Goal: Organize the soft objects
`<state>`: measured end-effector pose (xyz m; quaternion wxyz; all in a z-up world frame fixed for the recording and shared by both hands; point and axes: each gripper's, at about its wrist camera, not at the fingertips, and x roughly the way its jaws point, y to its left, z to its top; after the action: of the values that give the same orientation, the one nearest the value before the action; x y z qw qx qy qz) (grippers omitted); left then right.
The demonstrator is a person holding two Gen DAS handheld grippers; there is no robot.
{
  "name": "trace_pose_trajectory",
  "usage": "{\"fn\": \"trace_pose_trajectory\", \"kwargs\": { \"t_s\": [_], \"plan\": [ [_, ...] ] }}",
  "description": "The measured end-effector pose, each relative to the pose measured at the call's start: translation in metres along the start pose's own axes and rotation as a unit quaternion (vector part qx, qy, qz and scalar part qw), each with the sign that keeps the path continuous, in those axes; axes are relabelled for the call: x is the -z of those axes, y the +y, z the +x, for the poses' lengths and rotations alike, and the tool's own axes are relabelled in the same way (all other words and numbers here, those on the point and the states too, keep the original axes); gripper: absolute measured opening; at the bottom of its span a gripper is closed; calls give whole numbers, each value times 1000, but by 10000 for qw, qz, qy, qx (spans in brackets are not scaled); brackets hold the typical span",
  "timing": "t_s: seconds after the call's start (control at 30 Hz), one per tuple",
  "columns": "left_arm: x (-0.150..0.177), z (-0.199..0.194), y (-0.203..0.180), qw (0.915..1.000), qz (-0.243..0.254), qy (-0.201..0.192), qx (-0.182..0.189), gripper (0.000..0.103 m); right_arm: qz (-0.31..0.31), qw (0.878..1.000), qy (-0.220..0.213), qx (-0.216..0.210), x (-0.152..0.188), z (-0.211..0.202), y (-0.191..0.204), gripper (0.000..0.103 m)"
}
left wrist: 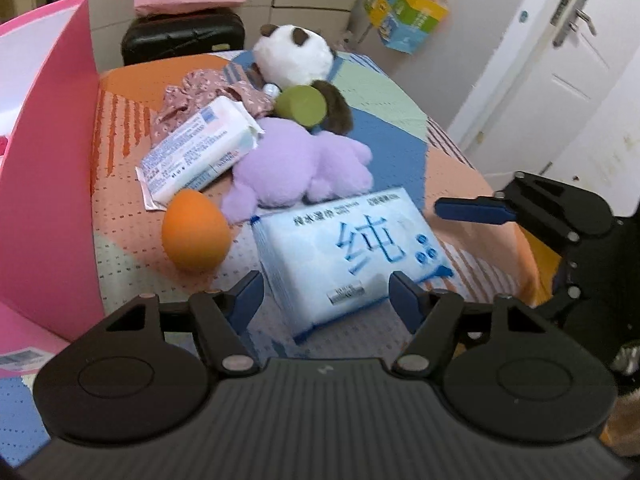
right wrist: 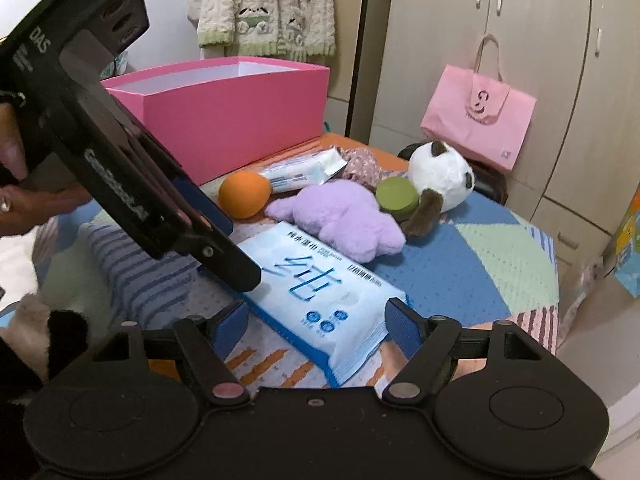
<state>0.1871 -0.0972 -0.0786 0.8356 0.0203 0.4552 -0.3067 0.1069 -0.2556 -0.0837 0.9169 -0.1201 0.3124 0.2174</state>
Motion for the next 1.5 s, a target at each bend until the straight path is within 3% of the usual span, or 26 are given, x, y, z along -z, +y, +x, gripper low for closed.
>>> {"fn": "trace_pose_trajectory", "kwargs": {
  "t_s": [0.17,0.33,0.47,1.0,1.2,1.5],
  "plan": [
    [5,8,2,9997,-167,-178,-59,68,50,10000,1,75,5,10,-4,87],
    [9,9,-3,9992,-200,-313,-147,66,877,9959,-33,-224,14,20,-15,92],
    [9,11,-3,9989,-322,-336,25,58,805,9964,-260,-29,18,21,3,91],
    [11,11,-21,9988,-252,-404,-88,59,1011,9927,-518,410,18,23,18,86],
    [11,6,-26,9993,-136,-313,-149,59,1074,9925,-409,416,14,19,20,85],
    [14,-17,-30,9998,-142,30,-126,59,1663,9861,39,-38,0,5,19,85]
  ]
}}
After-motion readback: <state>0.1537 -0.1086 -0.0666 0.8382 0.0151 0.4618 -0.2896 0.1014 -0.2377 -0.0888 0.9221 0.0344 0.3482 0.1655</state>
